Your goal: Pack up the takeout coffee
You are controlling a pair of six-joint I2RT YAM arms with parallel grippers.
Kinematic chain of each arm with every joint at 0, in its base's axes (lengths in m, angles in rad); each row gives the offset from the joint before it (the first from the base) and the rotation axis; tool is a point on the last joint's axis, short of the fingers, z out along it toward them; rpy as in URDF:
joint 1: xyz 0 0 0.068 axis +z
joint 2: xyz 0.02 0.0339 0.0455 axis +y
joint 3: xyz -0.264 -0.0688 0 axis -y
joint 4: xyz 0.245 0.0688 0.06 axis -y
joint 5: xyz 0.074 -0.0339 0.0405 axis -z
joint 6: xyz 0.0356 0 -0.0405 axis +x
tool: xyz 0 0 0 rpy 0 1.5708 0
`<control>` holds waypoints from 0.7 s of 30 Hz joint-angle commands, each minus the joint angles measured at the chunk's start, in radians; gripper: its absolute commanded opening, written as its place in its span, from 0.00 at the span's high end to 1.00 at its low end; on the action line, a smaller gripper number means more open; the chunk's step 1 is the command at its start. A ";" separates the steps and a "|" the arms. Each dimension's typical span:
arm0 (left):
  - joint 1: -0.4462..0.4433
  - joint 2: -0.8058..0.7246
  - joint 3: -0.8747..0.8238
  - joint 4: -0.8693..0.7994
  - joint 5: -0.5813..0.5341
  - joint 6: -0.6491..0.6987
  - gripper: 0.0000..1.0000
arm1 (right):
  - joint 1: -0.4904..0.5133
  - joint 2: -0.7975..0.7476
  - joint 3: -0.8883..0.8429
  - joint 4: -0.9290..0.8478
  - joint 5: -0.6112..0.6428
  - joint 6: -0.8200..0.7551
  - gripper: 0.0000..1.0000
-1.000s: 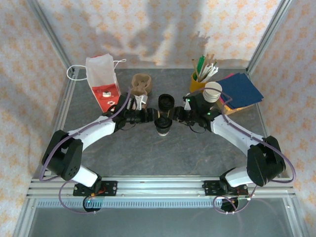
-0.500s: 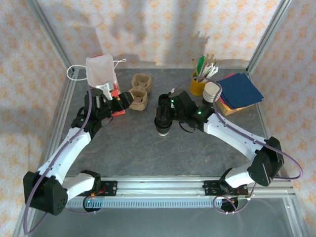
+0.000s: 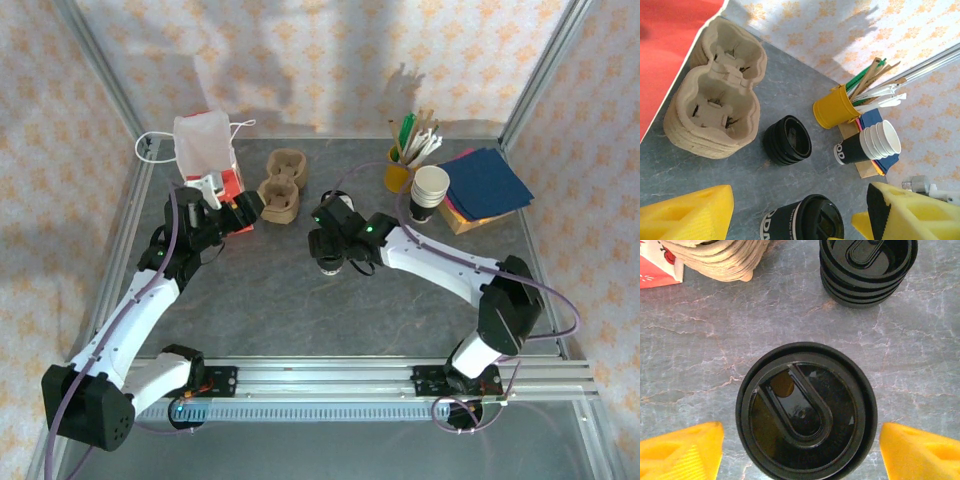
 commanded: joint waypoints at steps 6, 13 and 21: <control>0.009 -0.021 -0.019 0.009 -0.021 -0.008 0.29 | 0.003 0.036 0.039 -0.022 0.049 -0.014 0.16; 0.010 -0.021 -0.025 0.008 -0.021 -0.006 0.29 | 0.005 0.065 0.048 -0.029 0.050 -0.018 0.17; 0.009 -0.019 -0.045 0.018 -0.024 -0.013 0.29 | 0.005 0.086 0.043 -0.040 0.058 -0.019 0.19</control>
